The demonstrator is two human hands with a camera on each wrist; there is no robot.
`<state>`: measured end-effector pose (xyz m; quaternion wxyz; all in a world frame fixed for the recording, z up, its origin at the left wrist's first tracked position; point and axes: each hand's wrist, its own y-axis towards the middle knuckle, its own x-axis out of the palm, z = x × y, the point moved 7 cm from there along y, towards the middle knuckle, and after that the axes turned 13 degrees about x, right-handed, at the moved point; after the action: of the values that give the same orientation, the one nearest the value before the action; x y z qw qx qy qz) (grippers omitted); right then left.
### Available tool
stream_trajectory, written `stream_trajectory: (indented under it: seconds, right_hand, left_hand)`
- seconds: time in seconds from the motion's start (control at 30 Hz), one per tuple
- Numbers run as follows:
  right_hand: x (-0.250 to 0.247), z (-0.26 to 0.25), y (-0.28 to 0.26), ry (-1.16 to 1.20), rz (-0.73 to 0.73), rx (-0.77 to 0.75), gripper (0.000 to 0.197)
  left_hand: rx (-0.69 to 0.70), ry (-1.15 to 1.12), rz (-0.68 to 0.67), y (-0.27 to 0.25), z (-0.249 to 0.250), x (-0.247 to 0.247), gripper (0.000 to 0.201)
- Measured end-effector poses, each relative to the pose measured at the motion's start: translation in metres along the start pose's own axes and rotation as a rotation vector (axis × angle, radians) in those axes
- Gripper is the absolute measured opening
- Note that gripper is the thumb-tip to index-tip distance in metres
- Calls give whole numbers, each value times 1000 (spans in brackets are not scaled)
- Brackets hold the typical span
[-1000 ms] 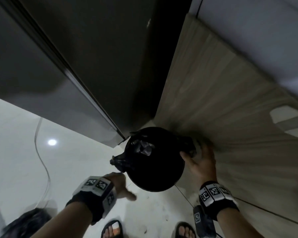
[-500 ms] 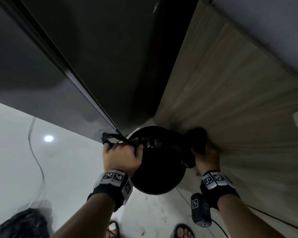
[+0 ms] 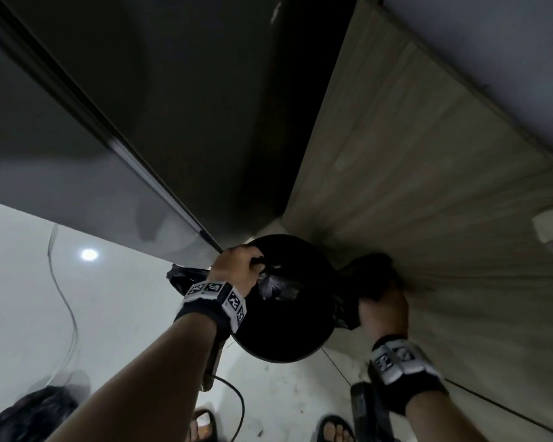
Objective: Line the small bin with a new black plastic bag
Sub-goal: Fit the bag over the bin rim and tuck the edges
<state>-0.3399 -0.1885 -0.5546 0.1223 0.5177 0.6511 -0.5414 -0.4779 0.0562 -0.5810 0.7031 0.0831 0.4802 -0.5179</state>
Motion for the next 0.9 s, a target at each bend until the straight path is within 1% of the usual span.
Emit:
stream_trajectory:
  seconds: [0.03,0.07,0.1,0.13,0.17,0.2,0.23,0.27,0.3,0.37,0.4,0.47,0.53,0.6,0.67,0.7,0.73,0.8,0.83,0.9]
  right_hand:
    - [-4,-8,-21,2,78,-119,51]
    - [-10,-22,-47,23,181,-275,65]
    - [-17,-38,-79,48,274,-458,73]
    - [-18,-55,-109,60,319,-634,72]
    - [-14,-71,-129,46,330,-790,68]
    - [-6,-88,-139,8,305,-884,62]
    - [9,-100,-132,-60,240,-901,57]
    - [26,-109,-112,-161,140,-856,50]
    - [46,-112,-85,-282,19,-762,43]
    - [75,-96,-32,-535,-225,-514,35]
    - [80,-84,-16,-610,-285,-452,33]
    - [76,-70,-2,-624,-298,-454,29]
    - [67,-56,4,-520,-279,-433,28]
    - [58,-47,10,-434,-232,-409,25]
    - [50,-42,17,-366,-200,-405,21]
    - [48,-41,20,-334,-193,-405,20]
    - [46,-41,22,-305,-188,-402,20]
    - [44,-41,27,-263,-180,-393,23]
    - [45,-42,29,-249,-177,-391,26]
    - [46,-47,31,-235,-179,-398,31]
  left_hand:
    - [13,-44,17,1,4,-2,23]
    - [25,-72,30,1,8,-4,24]
    - [26,-100,61,3,9,-8,24]
    - [7,-141,79,3,11,-13,24]
    - [15,-153,88,5,11,-14,24]
    - [38,-147,76,7,13,-13,24]
    - [70,-117,49,8,15,-11,24]
    - [96,-91,31,8,17,-11,25]
    - [111,-96,29,8,17,-12,27]
    - [127,-121,53,8,15,-16,25]
    - [116,-132,61,7,11,-17,24]
    - [67,-115,61,5,1,-17,24]
    - [-9,-63,52,1,-9,-13,22]
    - [-101,-22,-8,-5,-18,-3,21]
    - [-177,-37,-89,-13,-25,10,19]
    - [-200,-62,-88,-14,-29,13,17]
    - [-218,-96,-59,-16,-33,14,16]
    - [-236,-215,37,-19,-35,13,11]
    - [-228,-291,53,-20,-34,15,18]
    - [-216,-452,-8,-23,-25,22,50]
